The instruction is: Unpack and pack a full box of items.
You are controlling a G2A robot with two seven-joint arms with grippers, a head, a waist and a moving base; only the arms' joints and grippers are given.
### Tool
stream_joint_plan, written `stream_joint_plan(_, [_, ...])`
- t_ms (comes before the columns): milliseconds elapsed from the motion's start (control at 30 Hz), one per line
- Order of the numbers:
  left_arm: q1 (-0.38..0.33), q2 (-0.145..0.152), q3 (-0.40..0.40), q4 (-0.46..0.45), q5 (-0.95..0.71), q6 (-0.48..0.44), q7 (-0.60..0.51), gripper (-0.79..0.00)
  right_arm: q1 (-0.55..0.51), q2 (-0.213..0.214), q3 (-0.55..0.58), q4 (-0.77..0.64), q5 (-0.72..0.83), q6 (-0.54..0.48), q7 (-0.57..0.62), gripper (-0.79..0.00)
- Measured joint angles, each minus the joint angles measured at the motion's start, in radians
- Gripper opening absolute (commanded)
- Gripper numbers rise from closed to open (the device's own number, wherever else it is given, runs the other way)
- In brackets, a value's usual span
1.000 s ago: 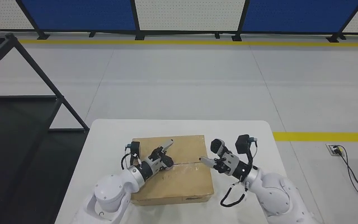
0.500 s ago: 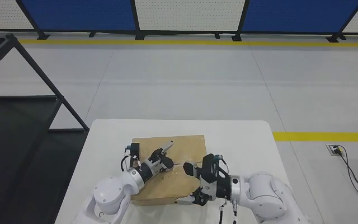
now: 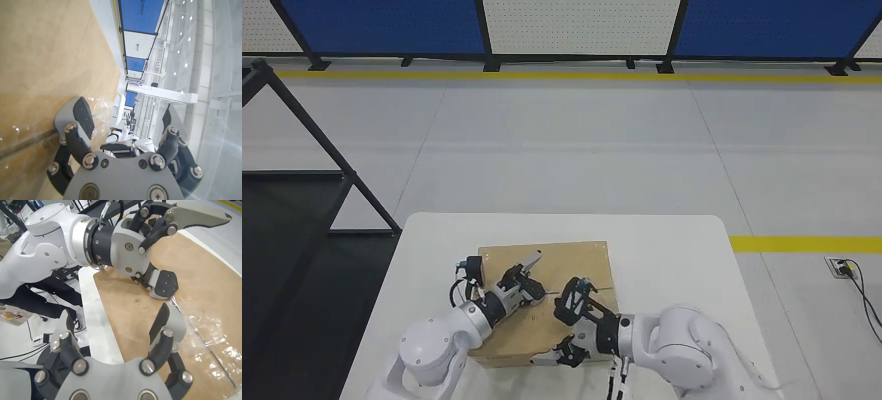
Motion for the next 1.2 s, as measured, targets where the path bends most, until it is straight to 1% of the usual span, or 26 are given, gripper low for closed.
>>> stream_joint_plan(133, [0.005,0.001,-0.005,-0.004,0.000,-0.003,-0.003,0.000,0.010,-0.003,-0.016,-0.005,-0.048,0.083,0.023,0.000])
stream_joint_plan(267, [0.010,0.001,-0.007,-0.010,-0.001,-0.003,0.000,0.000,0.006,-0.005,-0.019,-0.025,-0.102,0.157,0.012,0.000])
stream_joint_plan(400, [0.016,0.000,-0.004,-0.017,-0.001,-0.006,-0.001,0.000,-0.013,-0.002,-0.006,-0.052,-0.148,0.211,-0.009,0.000])
stream_joint_plan(667, [0.022,-0.001,0.000,-0.027,0.001,-0.004,0.001,0.000,-0.059,0.000,0.016,-0.109,-0.265,0.362,-0.032,0.000])
stream_joint_plan(733, [0.023,-0.001,0.001,-0.028,0.003,-0.003,0.002,0.000,-0.073,0.000,0.033,-0.121,-0.288,0.432,-0.039,0.000])
stream_joint_plan(833, [0.024,-0.001,0.001,-0.030,0.004,-0.002,0.003,0.000,-0.095,-0.002,0.066,-0.137,-0.271,0.502,-0.072,0.000])
stream_joint_plan(900, [0.024,-0.001,0.001,-0.030,0.003,-0.003,0.002,0.000,-0.114,-0.001,0.092,-0.149,-0.243,0.516,-0.109,0.000])
stream_joint_plan(1000, [0.025,-0.001,-0.001,-0.029,0.003,-0.003,0.003,0.000,-0.154,0.000,0.139,-0.174,-0.161,0.497,-0.176,0.000])
stream_joint_plan(1033, [0.025,-0.001,-0.001,-0.030,0.003,-0.002,0.004,0.000,-0.168,0.000,0.159,-0.178,-0.106,0.470,-0.202,0.000])
stream_joint_plan(1067, [0.025,-0.001,-0.001,-0.030,0.003,-0.002,0.005,0.000,-0.177,0.000,0.176,-0.176,-0.060,0.446,-0.218,-0.277])
stream_joint_plan(1100, [0.026,-0.001,-0.002,-0.030,0.001,-0.003,0.005,0.000,-0.183,0.001,0.193,-0.169,-0.016,0.424,-0.234,-0.662])
stream_joint_plan(1133, [0.026,-0.001,-0.003,-0.031,-0.001,-0.006,0.006,0.000,-0.187,0.001,0.215,-0.156,0.034,0.403,-0.252,-0.785])
stream_joint_plan(1200, [0.029,-0.002,-0.010,-0.037,-0.011,-0.014,0.010,0.000,-0.185,0.001,0.238,-0.133,0.101,0.376,-0.265,-0.785])
